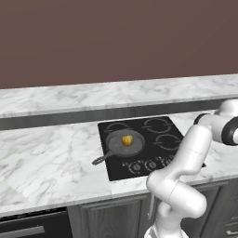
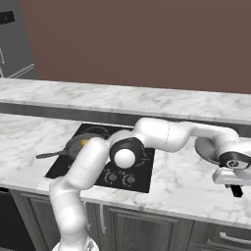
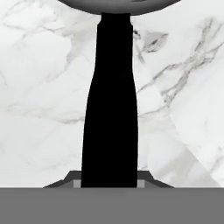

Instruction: Place both pans onto different burners. Then place the squash and the fish on different pans.

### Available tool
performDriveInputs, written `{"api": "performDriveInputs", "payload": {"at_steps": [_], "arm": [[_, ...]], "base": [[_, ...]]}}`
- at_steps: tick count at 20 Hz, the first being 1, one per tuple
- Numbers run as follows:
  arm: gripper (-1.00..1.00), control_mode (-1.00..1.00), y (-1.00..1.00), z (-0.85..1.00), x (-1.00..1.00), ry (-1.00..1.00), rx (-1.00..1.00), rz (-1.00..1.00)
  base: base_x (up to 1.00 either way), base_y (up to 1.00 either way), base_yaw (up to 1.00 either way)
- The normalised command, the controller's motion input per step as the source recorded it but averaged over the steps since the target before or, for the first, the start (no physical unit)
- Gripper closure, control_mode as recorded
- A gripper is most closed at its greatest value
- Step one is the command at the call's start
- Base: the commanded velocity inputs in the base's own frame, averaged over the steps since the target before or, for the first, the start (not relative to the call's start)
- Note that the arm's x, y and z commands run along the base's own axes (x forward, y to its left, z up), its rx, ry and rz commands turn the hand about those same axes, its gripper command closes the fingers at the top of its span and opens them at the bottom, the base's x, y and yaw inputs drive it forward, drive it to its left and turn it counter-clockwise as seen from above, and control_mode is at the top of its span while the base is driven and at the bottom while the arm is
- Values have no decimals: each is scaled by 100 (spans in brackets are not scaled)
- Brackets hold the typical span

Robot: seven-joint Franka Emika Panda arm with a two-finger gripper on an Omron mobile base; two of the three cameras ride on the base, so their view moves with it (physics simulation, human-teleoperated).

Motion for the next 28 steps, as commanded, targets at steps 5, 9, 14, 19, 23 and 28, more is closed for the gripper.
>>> {"api": "performDriveInputs", "payload": {"at_steps": [5,9,14,19,23,28], "arm": [[100,-100,56,0,0,0,0,14],[100,-100,50,0,0,-3,0,15],[100,-100,41,0,0,-9,0,15],[100,-100,50,-3,10,-5,-1,12],[100,-100,38,0,22,-4,0,10],[100,-100,21,0,20,0,-2,4]], "base": [[0,0,0],[0,0,0],[0,0,0],[0,0,0],[0,0,0],[0,0,0]]}}
